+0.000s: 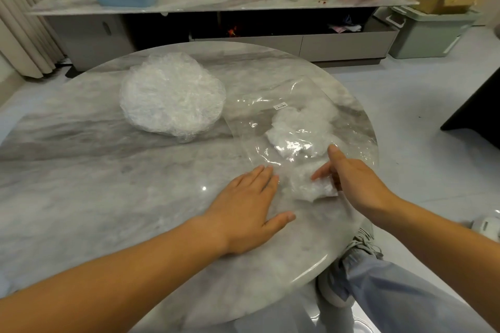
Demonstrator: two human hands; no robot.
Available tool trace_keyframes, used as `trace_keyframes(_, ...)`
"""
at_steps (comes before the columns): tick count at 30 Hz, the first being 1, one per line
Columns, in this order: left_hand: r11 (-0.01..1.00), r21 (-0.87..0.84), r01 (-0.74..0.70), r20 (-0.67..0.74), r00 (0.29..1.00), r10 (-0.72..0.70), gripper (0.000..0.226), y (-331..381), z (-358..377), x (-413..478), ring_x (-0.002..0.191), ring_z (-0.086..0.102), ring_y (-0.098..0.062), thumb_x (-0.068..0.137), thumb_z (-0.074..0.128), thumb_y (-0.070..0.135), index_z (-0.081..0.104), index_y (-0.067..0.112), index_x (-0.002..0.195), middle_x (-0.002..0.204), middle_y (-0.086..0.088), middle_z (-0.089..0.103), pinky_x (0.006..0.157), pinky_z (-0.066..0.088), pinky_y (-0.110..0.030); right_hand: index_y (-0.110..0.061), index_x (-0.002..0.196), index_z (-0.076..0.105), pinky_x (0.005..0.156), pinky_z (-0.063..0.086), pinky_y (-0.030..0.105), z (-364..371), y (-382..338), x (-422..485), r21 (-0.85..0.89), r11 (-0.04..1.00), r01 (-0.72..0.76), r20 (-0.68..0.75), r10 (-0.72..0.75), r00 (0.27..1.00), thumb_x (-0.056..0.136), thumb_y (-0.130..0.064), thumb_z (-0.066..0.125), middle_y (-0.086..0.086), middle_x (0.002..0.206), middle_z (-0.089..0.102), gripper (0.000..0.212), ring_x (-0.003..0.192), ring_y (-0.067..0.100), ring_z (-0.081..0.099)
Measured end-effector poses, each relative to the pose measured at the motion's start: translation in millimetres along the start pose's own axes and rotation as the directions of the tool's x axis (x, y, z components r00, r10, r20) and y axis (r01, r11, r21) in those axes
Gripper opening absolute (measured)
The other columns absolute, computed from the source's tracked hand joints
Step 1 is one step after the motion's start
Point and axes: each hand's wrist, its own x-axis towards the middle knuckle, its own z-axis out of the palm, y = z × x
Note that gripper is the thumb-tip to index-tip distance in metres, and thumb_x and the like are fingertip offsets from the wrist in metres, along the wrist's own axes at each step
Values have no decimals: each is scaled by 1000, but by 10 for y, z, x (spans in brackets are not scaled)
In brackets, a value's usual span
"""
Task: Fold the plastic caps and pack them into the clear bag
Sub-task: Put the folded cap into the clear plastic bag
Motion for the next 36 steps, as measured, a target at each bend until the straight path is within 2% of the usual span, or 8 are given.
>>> trace_keyframes(5, 998, -61, -31, -55, 998, 27, 86, -17, -30, -42, 153, -8, -10, 97, 24, 68, -5, 18, 160, 168, 2, -10, 123, 0, -25, -23, 82, 80, 83, 42, 26, 48, -66, -31, -76, 997, 30, 53, -26, 998, 100, -65, 24, -11, 94, 72, 72, 91, 5, 62)
trace_keyframes(12, 990, -143, -10, -98, 995, -4, 89, -26, -86, -63, 153, -9, -8, 96, 24, 70, -10, 17, 159, 167, 2, -16, 121, 1, -21, -23, 82, 82, 91, 46, 32, 107, -85, -26, -39, 999, 7, 102, -3, 995, 85, -77, 21, -7, 93, 74, 81, 90, 11, 64)
trace_keyframes(15, 987, -156, -48, -72, 997, 37, 87, -31, -81, -104, 152, -11, -6, 98, 27, 68, -11, 18, 159, 167, 4, -17, 119, -2, -19, -19, 83, 82, 93, 51, 38, 143, -111, 32, 78, 993, -92, 56, 88, 995, 88, -79, 27, -2, 82, 73, 81, 84, 19, 65)
trace_keyframes(17, 986, -145, -76, -61, 996, 68, 86, -34, -72, -134, 152, -11, -6, 98, 28, 66, -8, 18, 160, 166, 4, -18, 118, -4, -17, -10, 93, 79, 89, 54, 41, 193, -179, 71, 258, 946, -197, 67, 186, 980, 97, -70, 34, 5, 75, 69, 75, 75, 23, 64)
trace_keyframes(23, 988, -112, -104, -34, 994, 100, 88, -67, 10, -167, 152, -13, -7, 96, 26, 70, -5, 18, 160, 166, 5, -18, 125, 2, -27, 4, 121, 61, 93, 57, 52, 246, -369, 62, 623, 698, -353, 216, 280, 935, 98, -62, 50, 23, 115, 63, 71, 97, 38, 73)
trace_keyframes(26, 987, -117, -112, -35, 993, 108, 87, -66, -1, -169, 152, -13, -7, 97, 27, 69, -4, 18, 160, 167, 6, -17, 125, 1, -26, 4, 129, 55, 101, 51, 57, 203, -403, 56, 687, 591, -423, 330, 266, 906, 95, -68, 47, 26, 126, 63, 80, 106, 42, 71)
trace_keyframes(29, 984, -127, -124, -32, 992, 121, 87, -51, -21, -171, 152, -14, -6, 97, 27, 69, -5, 18, 160, 166, 7, -17, 124, -1, -25, 3, 133, 54, 98, 51, 48, 156, -415, 84, 693, 554, -461, 378, 265, 887, 91, -77, 41, 24, 128, 65, 92, 116, 38, 66)
trace_keyframes(36, 982, -128, -138, -16, 990, 137, 86, -50, -29, -181, 152, -15, -7, 97, 26, 69, -6, 20, 160, 166, 7, -17, 126, 1, -29, 5, 125, 59, 90, 54, 38, 239, -546, 194, 808, 457, -370, 217, 353, 910, 95, -66, 51, 26, 127, 53, 78, 110, 34, 61)
